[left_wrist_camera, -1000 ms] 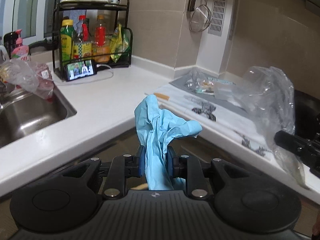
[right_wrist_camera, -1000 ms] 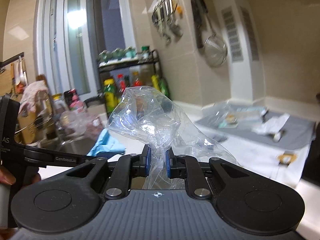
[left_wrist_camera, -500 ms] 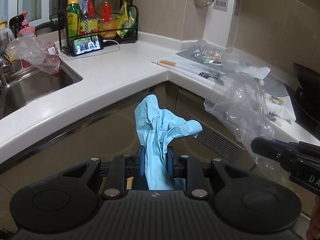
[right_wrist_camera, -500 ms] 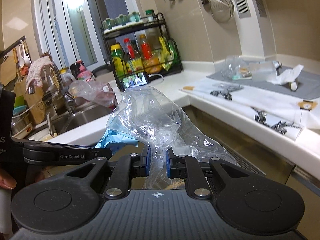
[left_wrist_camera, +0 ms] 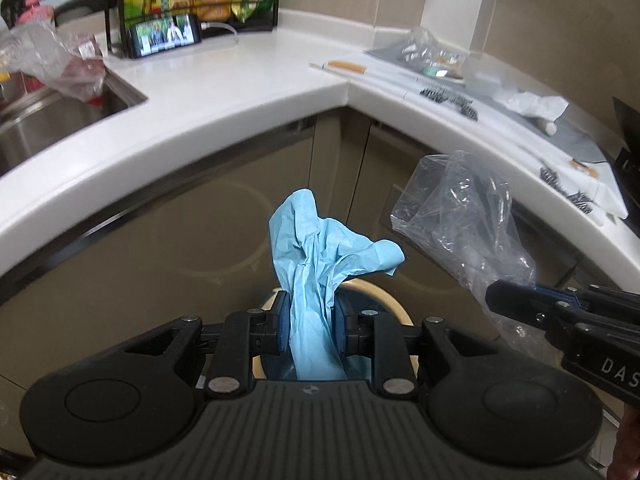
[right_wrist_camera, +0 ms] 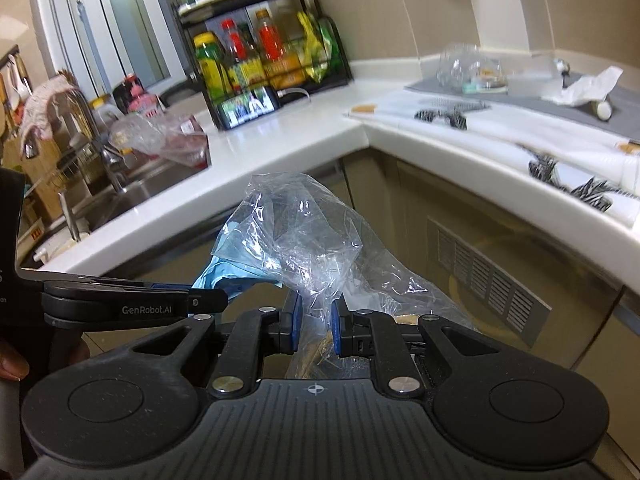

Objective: Collect trash
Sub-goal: 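Carry the glove and bag down over the blue-lined trash bin with both tools, then open the left tool to drop the glove while the right tool drops the bag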

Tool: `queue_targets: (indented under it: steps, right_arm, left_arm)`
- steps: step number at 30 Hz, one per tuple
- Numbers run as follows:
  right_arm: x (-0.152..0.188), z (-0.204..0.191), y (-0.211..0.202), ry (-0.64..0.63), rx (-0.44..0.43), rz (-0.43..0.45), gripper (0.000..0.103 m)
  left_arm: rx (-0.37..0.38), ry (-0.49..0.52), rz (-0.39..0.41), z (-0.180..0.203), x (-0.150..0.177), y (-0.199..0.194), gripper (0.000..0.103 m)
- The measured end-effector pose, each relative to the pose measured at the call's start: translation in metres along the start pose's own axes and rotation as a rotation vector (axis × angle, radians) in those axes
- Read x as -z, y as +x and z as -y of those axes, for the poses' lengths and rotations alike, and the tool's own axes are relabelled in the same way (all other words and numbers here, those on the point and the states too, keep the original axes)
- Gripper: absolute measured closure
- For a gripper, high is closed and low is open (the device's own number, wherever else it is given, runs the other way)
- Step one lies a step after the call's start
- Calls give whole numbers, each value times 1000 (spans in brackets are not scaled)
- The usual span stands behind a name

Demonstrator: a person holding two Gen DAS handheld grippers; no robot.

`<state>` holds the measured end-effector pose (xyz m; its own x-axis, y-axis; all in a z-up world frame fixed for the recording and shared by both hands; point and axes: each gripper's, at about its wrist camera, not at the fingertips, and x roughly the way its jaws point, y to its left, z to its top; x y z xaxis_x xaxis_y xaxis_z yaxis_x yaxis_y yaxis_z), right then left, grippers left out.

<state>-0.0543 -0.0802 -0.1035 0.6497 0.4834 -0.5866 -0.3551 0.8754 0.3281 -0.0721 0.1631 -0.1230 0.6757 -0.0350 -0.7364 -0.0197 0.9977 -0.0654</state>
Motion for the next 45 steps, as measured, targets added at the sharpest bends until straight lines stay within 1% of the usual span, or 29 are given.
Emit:
queue_targets:
  steps: [3, 9, 13, 17, 21, 26, 29, 34, 42, 44, 45]
  right_arm:
    - [-2, 4, 19, 5, 9, -27, 86]
    - [3, 19, 70, 71, 2, -97, 86]
    - [13, 36, 107, 131, 19, -176, 86]
    - [23, 53, 136, 188, 42, -239, 86]
    - [32, 70, 161, 250, 46, -297, 86]
    - [41, 80, 188, 293, 61, -354, 86]
    - [47, 83, 200, 291, 75, -377, 86]
    - [51, 83, 219, 298, 106, -408, 86]
    - [60, 86, 241, 317, 147, -442, 86]
    - [62, 86, 244, 332, 153, -447, 84]
    - [61, 87, 247, 343, 157, -449, 78]
  left_arm:
    - [6, -4, -25, -2, -2, 19, 79]
    - [4, -2, -85, -4, -4, 67, 79]
    - [-10, -11, -163, -6, -1, 108, 79]
    - [-7, -30, -238, -11, 3, 143, 79]
    - [-20, -29, -284, -10, 6, 169, 79]
    - [-38, -12, -335, -9, 10, 197, 78]
    - [-55, 14, -351, -6, 11, 210, 78]
    - [-67, 22, -391, -5, 15, 228, 78]
    - [-75, 38, -401, 4, 21, 242, 77]
    - [-75, 48, -391, 8, 20, 237, 72]
    - [-74, 56, -380, 9, 20, 236, 70]
